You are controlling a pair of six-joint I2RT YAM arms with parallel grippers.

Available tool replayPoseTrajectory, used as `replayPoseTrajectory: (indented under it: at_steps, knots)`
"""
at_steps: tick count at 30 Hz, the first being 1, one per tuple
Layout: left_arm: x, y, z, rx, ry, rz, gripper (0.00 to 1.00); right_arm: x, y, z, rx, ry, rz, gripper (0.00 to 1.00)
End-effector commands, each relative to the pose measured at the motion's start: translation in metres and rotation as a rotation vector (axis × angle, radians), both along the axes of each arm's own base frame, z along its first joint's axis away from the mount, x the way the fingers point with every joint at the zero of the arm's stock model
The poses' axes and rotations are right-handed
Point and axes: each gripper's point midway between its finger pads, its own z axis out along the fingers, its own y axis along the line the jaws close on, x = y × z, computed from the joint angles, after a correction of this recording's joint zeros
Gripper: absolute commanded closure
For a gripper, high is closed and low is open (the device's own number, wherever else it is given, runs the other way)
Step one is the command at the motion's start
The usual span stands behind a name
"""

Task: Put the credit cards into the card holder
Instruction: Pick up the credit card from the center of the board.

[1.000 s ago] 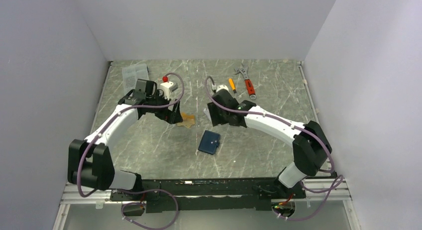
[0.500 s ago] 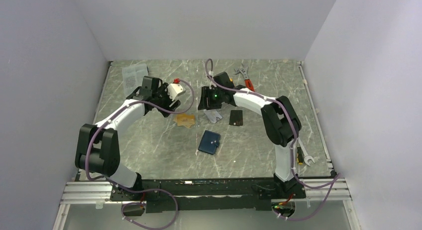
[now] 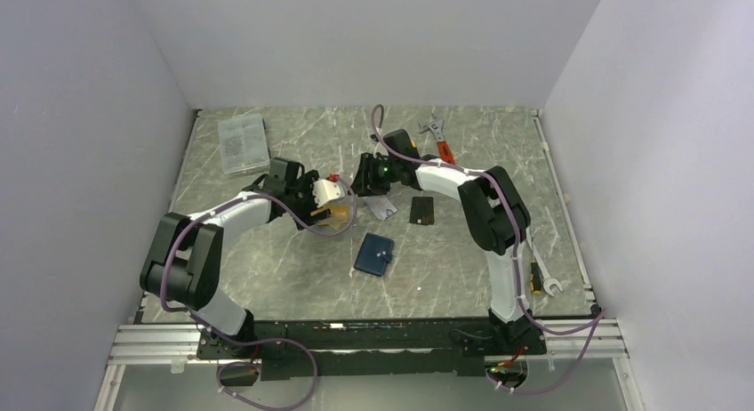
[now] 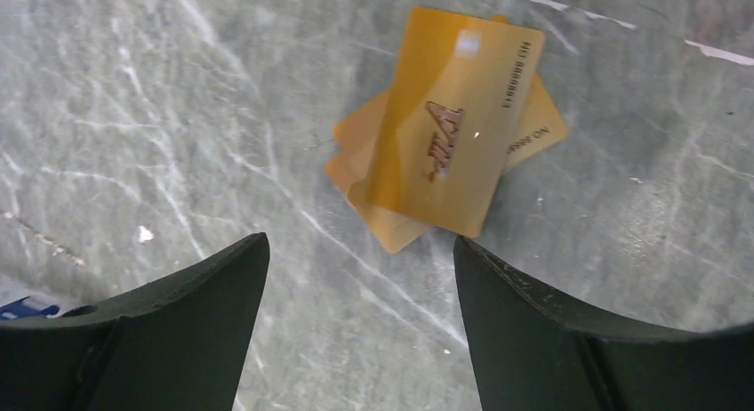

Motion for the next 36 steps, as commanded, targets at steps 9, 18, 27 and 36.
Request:
replayPoseTrajectory:
  at_steps: [9,18,27,36]
  knots:
    - [0.007,-0.013,0.003,0.006,-0.076,-0.089,0.19,0.012,0.013,0.003,0.059,0.000,0.012,0.57]
    - [-0.001,-0.020,-0.008,0.039,-0.075,-0.130,0.19,0.009,0.017,-0.005,0.076,0.032,0.024,0.57]
    - [0.003,-0.012,-0.014,0.126,-0.121,-0.133,0.16,0.005,0.023,-0.007,0.085,0.046,0.039,0.57]
    - [0.001,-0.010,-0.023,0.176,-0.133,-0.151,0.16,0.003,0.028,-0.008,0.091,0.057,0.053,0.57]
